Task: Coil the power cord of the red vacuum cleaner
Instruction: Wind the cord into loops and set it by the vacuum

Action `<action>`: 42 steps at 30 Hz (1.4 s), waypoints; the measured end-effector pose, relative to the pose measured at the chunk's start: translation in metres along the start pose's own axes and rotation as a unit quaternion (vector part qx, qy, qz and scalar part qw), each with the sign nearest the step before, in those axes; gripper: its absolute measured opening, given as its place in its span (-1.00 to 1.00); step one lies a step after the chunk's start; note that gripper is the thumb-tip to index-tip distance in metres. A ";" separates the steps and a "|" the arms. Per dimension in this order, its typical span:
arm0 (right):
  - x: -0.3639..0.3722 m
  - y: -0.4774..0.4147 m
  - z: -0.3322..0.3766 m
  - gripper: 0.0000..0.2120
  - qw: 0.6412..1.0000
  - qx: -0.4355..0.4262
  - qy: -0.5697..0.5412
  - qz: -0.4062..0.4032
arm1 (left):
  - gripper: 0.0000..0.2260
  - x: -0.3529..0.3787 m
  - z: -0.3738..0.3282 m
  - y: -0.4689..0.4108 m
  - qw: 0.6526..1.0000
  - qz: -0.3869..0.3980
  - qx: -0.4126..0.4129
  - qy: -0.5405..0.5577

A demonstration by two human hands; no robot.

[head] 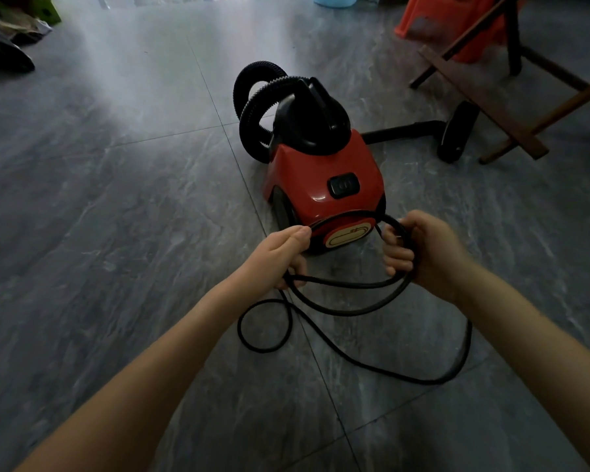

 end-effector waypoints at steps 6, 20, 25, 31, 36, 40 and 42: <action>0.004 0.002 0.002 -0.60 0.995 0.007 0.099 0.021 | -0.69 0.006 -0.003 -0.001 0.999 0.032 0.000 -0.024; 0.026 0.013 0.005 -0.96 0.855 -0.189 0.480 -0.058 | -0.78 -0.001 -0.022 0.001 0.925 0.090 0.161 -0.332; 0.047 0.015 -0.004 -0.89 0.886 -0.140 0.443 0.014 | -0.68 0.015 -0.032 0.001 0.859 0.124 0.220 -0.446; 0.048 0.022 -0.001 -0.72 0.883 -0.222 0.412 0.022 | -0.69 0.002 -0.041 0.000 0.879 0.097 0.226 -0.408; 0.041 0.021 -0.006 -0.73 0.882 -0.245 0.403 -0.007 | -0.64 -0.014 -0.044 0.000 0.880 0.085 0.215 -0.415; 0.043 0.018 -0.004 -0.72 0.871 -0.214 0.442 -0.001 | -0.67 -0.008 -0.044 0.001 0.867 0.102 0.230 -0.430; 0.045 0.016 -0.004 -0.71 0.873 -0.178 0.453 0.012 | -0.66 -0.006 -0.043 0.001 0.859 0.111 0.232 -0.443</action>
Point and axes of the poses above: each hand's wrist, its own y-axis away from the middle knuckle, its own x-axis out of the palm, z = x × y, the point moved 6 cm from there along -y, towards the middle knuckle, and after that the axes turned 14 degrees about x, right-handed, at the moved point
